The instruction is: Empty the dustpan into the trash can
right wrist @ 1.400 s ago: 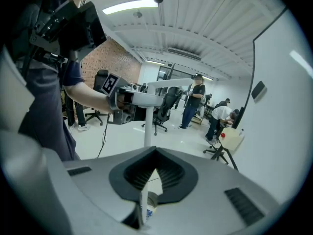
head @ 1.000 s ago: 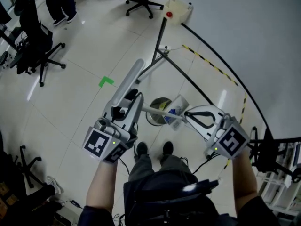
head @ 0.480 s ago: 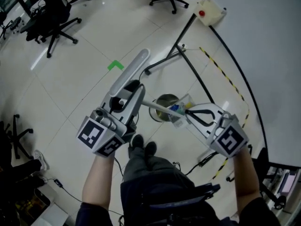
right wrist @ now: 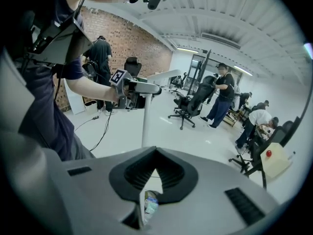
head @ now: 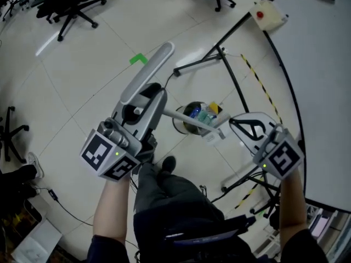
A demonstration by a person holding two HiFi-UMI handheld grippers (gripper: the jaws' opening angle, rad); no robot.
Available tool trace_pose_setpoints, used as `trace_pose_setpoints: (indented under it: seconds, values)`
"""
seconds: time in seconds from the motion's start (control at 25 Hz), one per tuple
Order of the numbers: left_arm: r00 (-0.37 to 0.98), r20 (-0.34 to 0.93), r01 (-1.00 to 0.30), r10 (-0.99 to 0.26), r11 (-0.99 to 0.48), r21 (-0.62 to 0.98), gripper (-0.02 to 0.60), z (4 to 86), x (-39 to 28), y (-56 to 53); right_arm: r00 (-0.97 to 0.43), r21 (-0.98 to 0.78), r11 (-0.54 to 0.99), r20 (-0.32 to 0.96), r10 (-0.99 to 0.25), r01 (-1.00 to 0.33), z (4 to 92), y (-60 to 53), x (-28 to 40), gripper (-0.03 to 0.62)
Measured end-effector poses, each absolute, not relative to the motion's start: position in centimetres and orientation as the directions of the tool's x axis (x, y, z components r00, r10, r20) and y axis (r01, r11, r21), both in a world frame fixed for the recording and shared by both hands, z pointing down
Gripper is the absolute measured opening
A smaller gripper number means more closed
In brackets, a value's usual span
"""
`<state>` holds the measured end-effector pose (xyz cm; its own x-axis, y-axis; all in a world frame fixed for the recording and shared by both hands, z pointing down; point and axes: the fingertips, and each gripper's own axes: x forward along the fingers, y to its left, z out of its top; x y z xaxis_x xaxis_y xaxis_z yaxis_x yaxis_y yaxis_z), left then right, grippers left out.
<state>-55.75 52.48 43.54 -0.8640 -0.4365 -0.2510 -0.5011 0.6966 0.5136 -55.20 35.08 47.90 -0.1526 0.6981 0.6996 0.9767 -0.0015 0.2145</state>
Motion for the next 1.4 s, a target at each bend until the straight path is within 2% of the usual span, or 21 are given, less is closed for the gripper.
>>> trace_pose_setpoints:
  seconds: [0.8, 1.28, 1.4]
  values:
    - [-0.871, -0.189, -0.471, -0.454, 0.657, 0.589, 0.052, 45.1, -49.3, 53.3, -0.14, 0.237, -0.068, 0.754, 0.642, 0.969, 49.1, 38.8, -54.2, 0.014]
    - [-0.912, -0.154, -0.384, -0.381, 0.659, 0.647, 0.057, 45.5, -46.3, 52.8, -0.142, 0.265, -0.098, 0.752, 0.643, 0.959, 48.7, 38.9, -52.8, 0.014]
    - [-0.938, -0.138, -0.318, -0.319, 0.626, 0.712, 0.061, 46.4, -45.7, 53.7, -0.137, 0.266, -0.106, 0.752, 0.644, 0.958, 48.8, 38.9, -52.6, 0.014]
